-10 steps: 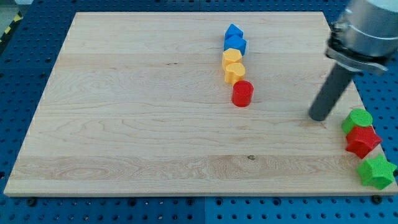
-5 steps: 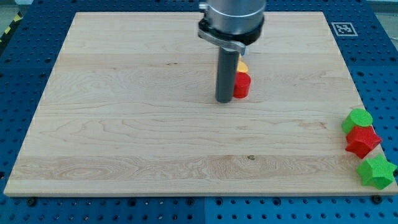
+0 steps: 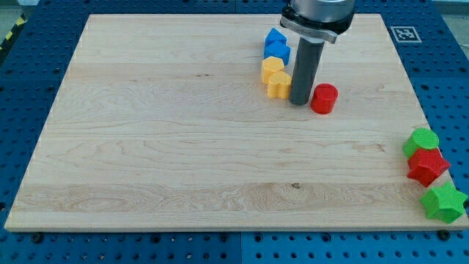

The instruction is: Push red circle towards center right

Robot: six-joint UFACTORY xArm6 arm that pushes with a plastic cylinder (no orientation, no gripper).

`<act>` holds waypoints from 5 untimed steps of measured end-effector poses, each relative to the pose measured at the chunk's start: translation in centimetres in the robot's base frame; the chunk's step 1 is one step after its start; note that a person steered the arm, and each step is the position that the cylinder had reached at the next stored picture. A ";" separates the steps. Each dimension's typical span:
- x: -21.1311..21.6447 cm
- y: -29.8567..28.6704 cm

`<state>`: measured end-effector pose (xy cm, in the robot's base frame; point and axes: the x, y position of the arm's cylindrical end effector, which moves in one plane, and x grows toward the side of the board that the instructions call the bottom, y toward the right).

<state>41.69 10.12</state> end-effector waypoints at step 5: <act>1.3 13.1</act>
